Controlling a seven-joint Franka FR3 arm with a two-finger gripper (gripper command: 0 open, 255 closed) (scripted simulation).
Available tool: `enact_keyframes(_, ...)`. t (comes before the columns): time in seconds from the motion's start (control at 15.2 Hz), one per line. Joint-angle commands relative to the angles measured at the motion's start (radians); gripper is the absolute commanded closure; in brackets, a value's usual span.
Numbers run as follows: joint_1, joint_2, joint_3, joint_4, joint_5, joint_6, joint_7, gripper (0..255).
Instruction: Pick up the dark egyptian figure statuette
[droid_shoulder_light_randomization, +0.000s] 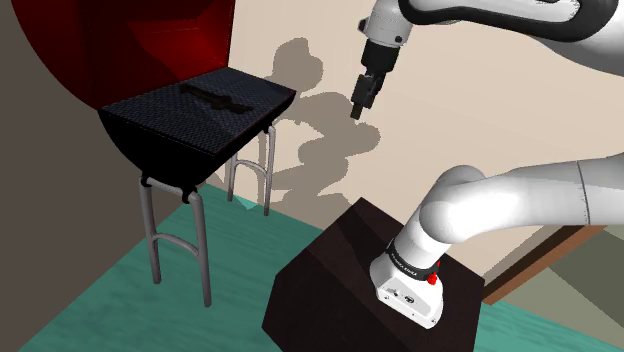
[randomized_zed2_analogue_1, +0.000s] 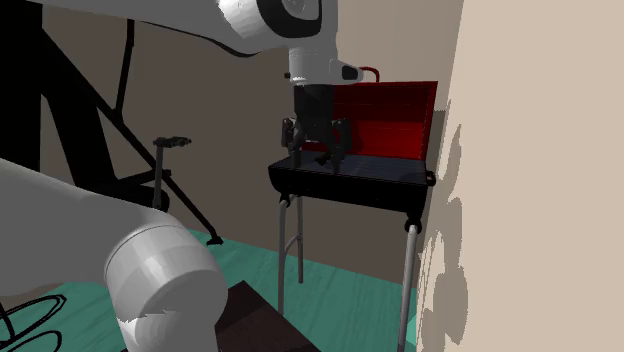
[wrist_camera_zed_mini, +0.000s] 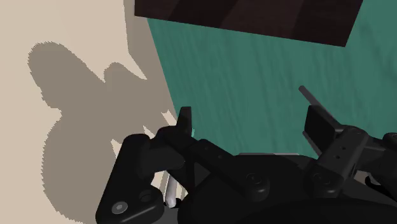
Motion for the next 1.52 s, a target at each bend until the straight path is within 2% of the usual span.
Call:
enact_keyframes(0.0, 0.0, 0.0, 0.0, 0.0, 0.0, 0.0, 0.0, 0)
enact_keyframes(0.4, 0.025, 0.167, 0.097, 0.081, 0.029, 0.131, 0.098, 0)
enact_keyframes(0.73, 0.033, 0.318, 0.175, 0.18, 0.022, 0.218, 0.182, 0)
enact_keyframes(1.06, 0.034, 0.479, 0.251, 0.308, -0.017, 0.278, 0.273, 0)
enact_keyframes(1.45, 0.041, 0.686, 0.332, 0.502, -0.113, 0.309, 0.394, 0)
